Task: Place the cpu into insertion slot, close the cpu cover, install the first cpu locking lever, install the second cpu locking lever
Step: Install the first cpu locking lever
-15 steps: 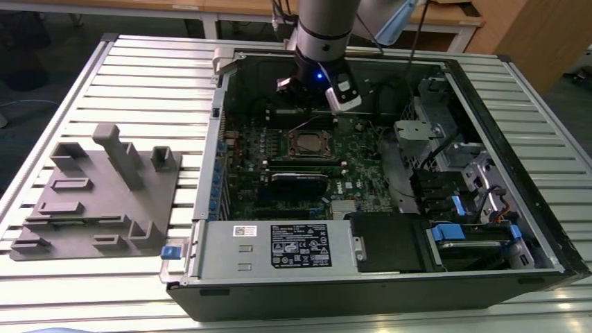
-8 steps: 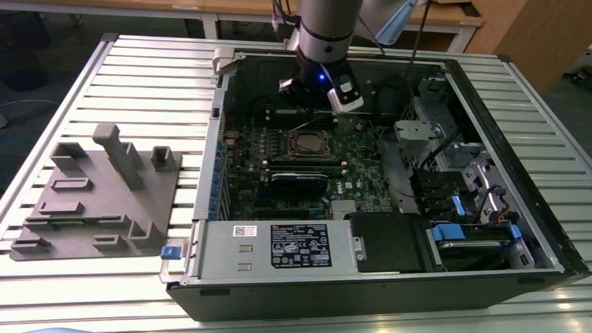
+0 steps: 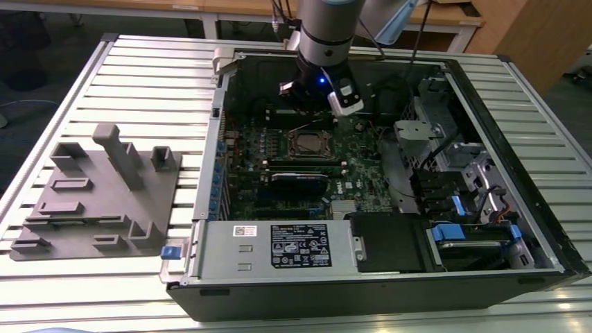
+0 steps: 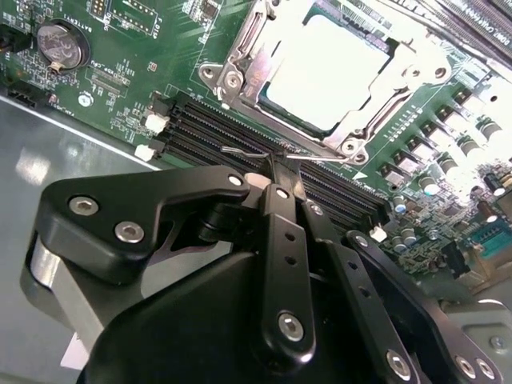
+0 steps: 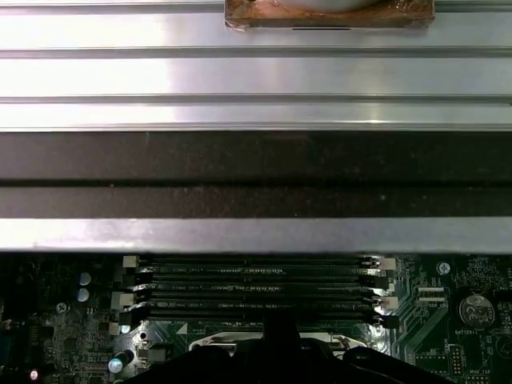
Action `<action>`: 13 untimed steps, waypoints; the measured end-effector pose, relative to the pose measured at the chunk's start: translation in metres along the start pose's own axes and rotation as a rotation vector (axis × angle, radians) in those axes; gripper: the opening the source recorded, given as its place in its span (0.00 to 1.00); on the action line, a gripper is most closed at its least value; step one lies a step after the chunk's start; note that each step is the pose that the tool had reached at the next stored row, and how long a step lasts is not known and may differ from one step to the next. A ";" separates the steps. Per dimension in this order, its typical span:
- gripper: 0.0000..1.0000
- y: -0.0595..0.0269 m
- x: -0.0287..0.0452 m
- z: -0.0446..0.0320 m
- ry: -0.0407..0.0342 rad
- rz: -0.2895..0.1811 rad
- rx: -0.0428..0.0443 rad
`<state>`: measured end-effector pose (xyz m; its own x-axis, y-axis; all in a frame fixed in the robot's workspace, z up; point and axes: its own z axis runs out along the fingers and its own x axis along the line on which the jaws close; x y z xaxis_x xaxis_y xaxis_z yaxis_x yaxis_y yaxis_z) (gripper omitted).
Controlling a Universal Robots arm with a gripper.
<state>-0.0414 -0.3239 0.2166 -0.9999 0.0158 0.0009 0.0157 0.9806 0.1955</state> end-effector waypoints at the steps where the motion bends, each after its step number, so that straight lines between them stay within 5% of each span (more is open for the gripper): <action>1: 0.11 0.0000 0.0000 0.0000 0.0001 0.000 0.0002; 13: 0.11 -0.0006 0.0000 0.0029 -0.0012 0.000 -0.0026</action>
<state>-0.0413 -0.3240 0.2136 -0.9999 0.0158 -0.0003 0.0154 0.9801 0.1981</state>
